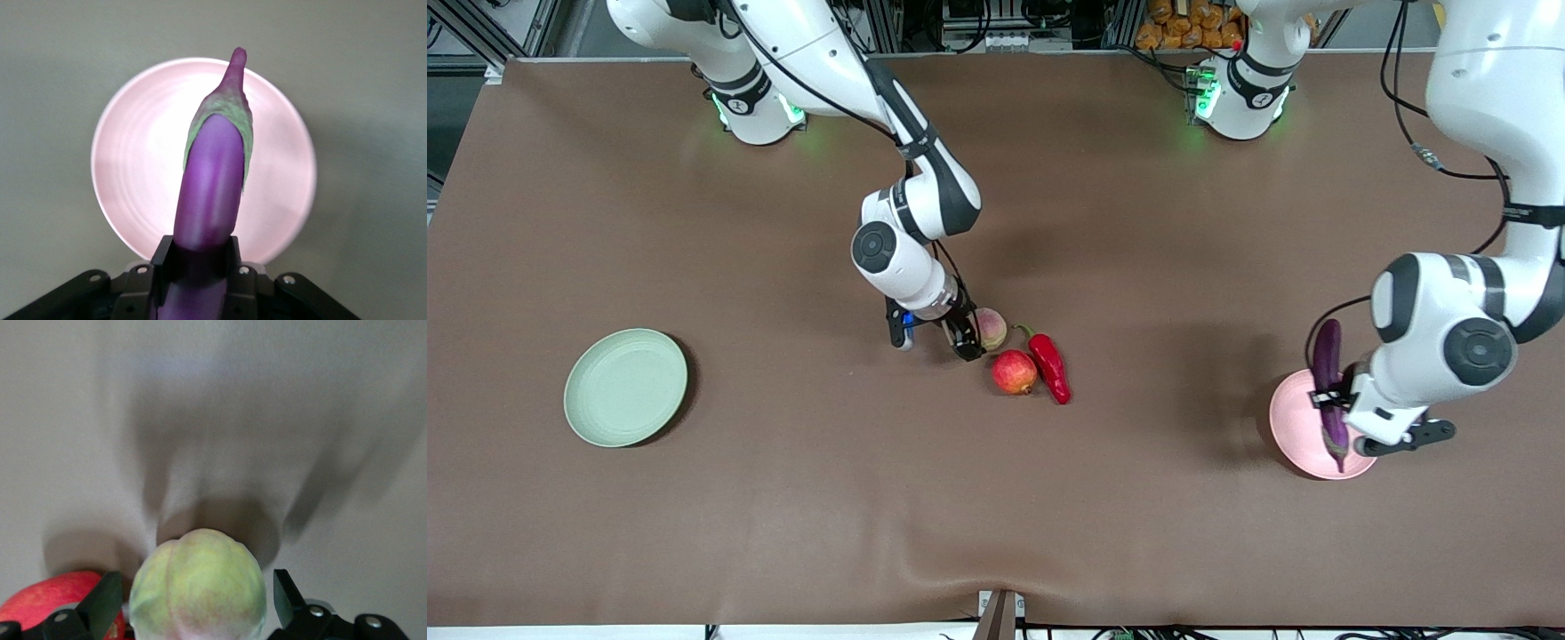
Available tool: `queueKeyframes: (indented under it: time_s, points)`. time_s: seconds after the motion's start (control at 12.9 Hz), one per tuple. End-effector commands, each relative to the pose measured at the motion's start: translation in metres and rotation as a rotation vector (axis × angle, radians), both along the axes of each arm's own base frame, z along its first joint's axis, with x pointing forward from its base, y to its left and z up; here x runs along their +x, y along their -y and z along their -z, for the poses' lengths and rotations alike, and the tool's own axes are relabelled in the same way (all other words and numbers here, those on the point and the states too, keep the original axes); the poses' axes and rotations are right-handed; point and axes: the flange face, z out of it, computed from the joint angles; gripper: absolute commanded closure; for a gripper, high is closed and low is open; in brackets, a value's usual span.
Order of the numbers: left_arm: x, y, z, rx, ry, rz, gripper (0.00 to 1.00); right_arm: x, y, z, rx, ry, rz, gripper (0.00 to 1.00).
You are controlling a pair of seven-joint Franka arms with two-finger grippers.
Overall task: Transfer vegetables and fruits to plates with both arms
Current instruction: 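Grasp the peach with the right gripper while the left gripper sets eggplant down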
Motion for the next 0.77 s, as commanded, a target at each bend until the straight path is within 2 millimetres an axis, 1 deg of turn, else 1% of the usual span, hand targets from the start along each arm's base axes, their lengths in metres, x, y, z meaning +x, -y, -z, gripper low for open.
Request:
queueKeyframes:
  time_s: [0.0, 0.08, 0.15, 0.23, 0.31, 0.39, 0.46, 0.54, 0.62, 0.7]
  points:
    - [0.013, -0.019, 0.025, -0.005, 0.028, 0.039, 1.00, -0.005, -0.014, 0.004, 0.011, 0.028, 0.015, 0.00]
    - [0.014, -0.027, 0.029, -0.007, 0.030, 0.034, 1.00, -0.004, -0.014, 0.006, 0.010, 0.043, 0.020, 0.00]
    - [0.015, -0.028, 0.029, -0.007, 0.030, 0.036, 0.72, -0.002, -0.013, 0.005, 0.014, 0.057, 0.030, 0.21]
    - [0.014, -0.028, 0.030, -0.008, 0.029, 0.036, 0.15, -0.002, -0.013, 0.003, 0.020, 0.057, 0.035, 0.38]
    - [0.012, -0.031, 0.032, -0.010, 0.023, 0.032, 0.00, 0.003, -0.010, -0.005, 0.028, 0.061, 0.041, 0.45]
    - [0.013, -0.025, 0.028, -0.012, 0.029, 0.035, 0.00, 0.010, 0.000, -0.018, 0.036, 0.053, 0.049, 0.45]
    - [0.014, -0.019, 0.023, -0.019, 0.035, 0.036, 0.00, 0.020, 0.012, -0.047, 0.063, 0.011, 0.051, 0.45]
    - [0.014, -0.011, 0.018, -0.039, 0.039, 0.028, 0.00, 0.032, 0.031, -0.071, 0.072, -0.040, 0.040, 0.45]
    - [0.015, 0.028, 0.012, -0.109, 0.044, 0.022, 0.00, 0.043, 0.053, -0.108, 0.089, -0.082, 0.028, 0.45]
    - [0.014, 0.057, 0.001, -0.158, 0.045, -0.045, 0.00, 0.050, 0.078, -0.134, 0.087, -0.121, -0.010, 0.45]
